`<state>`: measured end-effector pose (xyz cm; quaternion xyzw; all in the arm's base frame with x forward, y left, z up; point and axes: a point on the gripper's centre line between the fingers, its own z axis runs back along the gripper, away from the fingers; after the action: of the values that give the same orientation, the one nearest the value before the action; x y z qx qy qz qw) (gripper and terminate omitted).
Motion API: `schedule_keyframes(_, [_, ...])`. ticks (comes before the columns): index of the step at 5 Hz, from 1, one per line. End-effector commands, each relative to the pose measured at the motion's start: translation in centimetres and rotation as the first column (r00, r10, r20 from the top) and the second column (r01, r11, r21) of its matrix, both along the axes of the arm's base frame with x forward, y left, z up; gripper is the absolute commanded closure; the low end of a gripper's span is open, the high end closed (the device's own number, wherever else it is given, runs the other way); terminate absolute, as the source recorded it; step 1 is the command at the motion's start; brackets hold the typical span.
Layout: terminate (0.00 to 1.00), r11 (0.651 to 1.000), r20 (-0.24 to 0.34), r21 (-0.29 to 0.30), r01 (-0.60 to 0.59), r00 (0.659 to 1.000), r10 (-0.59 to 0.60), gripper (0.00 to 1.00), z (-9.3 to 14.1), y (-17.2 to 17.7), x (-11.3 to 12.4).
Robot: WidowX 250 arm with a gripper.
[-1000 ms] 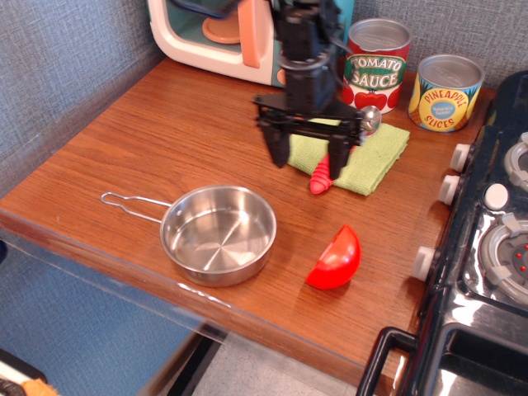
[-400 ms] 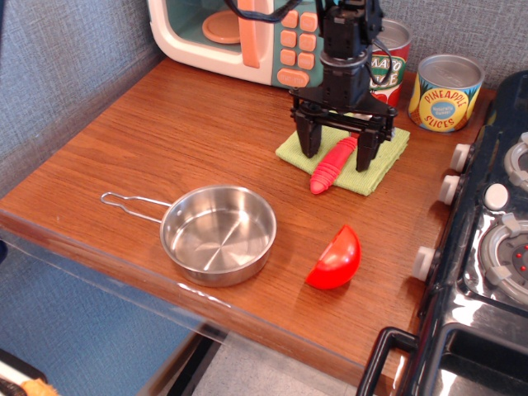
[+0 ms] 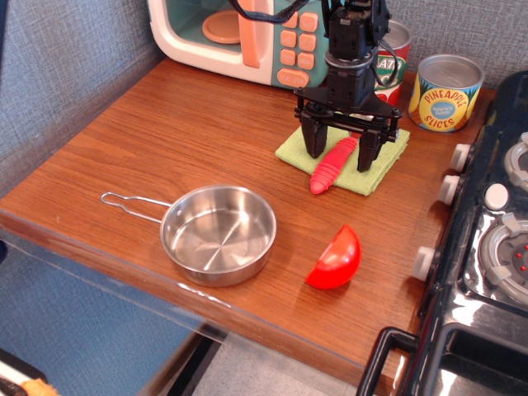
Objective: Move the red spoon so that it's near the handle of the silver pan and on the edge of the table.
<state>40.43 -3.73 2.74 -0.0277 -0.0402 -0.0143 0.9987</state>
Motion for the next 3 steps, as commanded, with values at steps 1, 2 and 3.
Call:
schedule_keyframes(1, [0.0, 1.0, 0.07, 0.008, 0.002, 0.998, -0.003, 1.0, 2.22, 0.0, 0.41])
schedule_keyframes(2, [0.0, 1.0, 0.07, 0.008, -0.002, 0.998, 0.001, 1.0, 2.16, 0.09, 0.33])
schedule_keyframes(3, [0.0, 1.0, 0.065, 0.01, 0.0, 0.998, -0.001, 1.0, 2.0, 0.03, 0.24])
